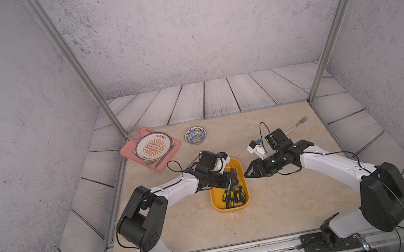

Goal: Put the file tool into the storage box
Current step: Place the file tool in the storage box, then reset both arms

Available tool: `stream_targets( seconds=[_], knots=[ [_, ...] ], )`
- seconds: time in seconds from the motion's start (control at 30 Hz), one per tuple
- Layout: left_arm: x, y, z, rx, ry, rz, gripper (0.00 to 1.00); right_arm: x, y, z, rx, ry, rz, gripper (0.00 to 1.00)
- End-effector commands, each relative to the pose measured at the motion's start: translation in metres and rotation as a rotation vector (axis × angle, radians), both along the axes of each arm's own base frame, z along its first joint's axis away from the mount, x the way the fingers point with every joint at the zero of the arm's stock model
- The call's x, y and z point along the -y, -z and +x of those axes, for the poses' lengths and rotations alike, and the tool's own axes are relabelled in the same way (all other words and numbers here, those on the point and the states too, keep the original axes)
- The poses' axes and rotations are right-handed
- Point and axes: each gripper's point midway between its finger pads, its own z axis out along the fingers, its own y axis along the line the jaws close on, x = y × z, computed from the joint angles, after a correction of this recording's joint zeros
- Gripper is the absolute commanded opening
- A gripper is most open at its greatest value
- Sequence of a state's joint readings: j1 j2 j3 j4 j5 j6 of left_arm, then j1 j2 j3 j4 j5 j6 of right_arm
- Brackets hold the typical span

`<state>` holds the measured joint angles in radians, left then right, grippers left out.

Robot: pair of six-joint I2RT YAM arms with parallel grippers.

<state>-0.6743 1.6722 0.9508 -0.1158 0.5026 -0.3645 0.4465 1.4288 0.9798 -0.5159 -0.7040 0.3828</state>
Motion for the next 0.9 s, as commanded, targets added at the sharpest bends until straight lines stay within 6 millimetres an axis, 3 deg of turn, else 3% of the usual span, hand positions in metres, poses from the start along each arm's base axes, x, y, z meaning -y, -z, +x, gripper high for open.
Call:
stream_targets(
  seconds=[0.0, 0.13, 0.17, 0.2, 0.33, 0.43, 0.57, 0.67, 0.77, 0.87],
  knots=[
    [-0.003, -0.016, 0.015, 0.074, -0.033, -0.001, 0.61, 0.006, -0.002, 0.006, 0.021, 0.033, -0.045, 0.55],
    [-0.011, -0.040, 0.030, 0.175, -0.095, 0.012, 0.70, 0.025, 0.007, 0.016, 0.063, 0.110, -0.164, 0.56],
    [-0.019, -0.048, 0.036, 0.216, -0.138, 0.036, 0.78, 0.036, 0.012, 0.021, 0.077, 0.149, -0.228, 0.56],
    [-0.031, -0.054, 0.043, 0.259, -0.195, 0.071, 1.00, 0.046, 0.016, 0.025, 0.096, 0.183, -0.291, 0.57],
    [-0.096, -0.078, 0.065, 0.471, -0.426, 0.231, 0.98, 0.103, 0.022, 0.045, 0.191, 0.380, -0.567, 0.58],
    [-0.159, -0.093, 0.077, 0.623, -0.619, 0.368, 0.98, 0.148, 0.008, 0.062, 0.318, 0.560, -0.741, 0.59],
    [-0.245, -0.098, 0.087, 0.719, -0.851, 0.525, 0.98, 0.207, -0.021, 0.082, 0.546, 0.877, -0.911, 0.60],
    [-0.290, -0.097, 0.089, 0.800, -0.978, 0.624, 0.98, 0.229, -0.027, 0.092, 0.716, 1.035, -0.957, 0.63],
    [-0.312, -0.086, 0.098, 0.825, -0.980, 0.705, 0.98, 0.241, -0.023, 0.105, 0.845, 1.083, -1.019, 0.67],
    [-0.337, -0.066, 0.109, 0.757, -0.989, 0.762, 0.98, 0.245, -0.017, 0.124, 0.761, 1.007, -1.098, 0.67]
  ],
)
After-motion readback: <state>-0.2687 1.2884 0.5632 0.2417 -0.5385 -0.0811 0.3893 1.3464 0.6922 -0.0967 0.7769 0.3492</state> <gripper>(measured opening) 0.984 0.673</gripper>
